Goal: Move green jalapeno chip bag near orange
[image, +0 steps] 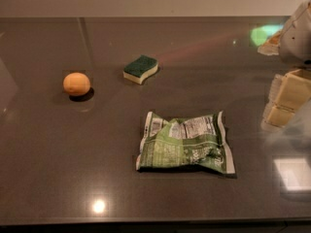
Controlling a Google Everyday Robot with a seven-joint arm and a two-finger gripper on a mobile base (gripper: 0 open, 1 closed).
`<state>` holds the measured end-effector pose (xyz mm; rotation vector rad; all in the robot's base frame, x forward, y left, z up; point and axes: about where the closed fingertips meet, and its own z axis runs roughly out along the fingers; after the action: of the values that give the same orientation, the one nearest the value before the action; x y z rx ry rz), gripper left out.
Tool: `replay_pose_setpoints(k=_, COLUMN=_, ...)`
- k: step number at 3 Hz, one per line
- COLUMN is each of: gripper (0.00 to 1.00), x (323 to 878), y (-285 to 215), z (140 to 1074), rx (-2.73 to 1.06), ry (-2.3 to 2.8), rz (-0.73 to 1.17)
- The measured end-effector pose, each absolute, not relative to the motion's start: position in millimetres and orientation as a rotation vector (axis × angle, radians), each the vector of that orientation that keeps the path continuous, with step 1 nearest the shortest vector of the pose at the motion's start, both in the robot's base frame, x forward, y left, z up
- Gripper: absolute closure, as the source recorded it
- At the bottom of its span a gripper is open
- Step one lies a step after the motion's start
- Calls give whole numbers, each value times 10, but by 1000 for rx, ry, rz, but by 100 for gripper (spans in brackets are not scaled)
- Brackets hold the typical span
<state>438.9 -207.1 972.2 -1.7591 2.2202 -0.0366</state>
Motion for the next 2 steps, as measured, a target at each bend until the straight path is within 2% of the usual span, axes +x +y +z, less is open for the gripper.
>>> replay_pose_setpoints(k=2, gripper=0, x=4257, y=-1665, z=9443, rx=-1853, ry=2120, rz=88)
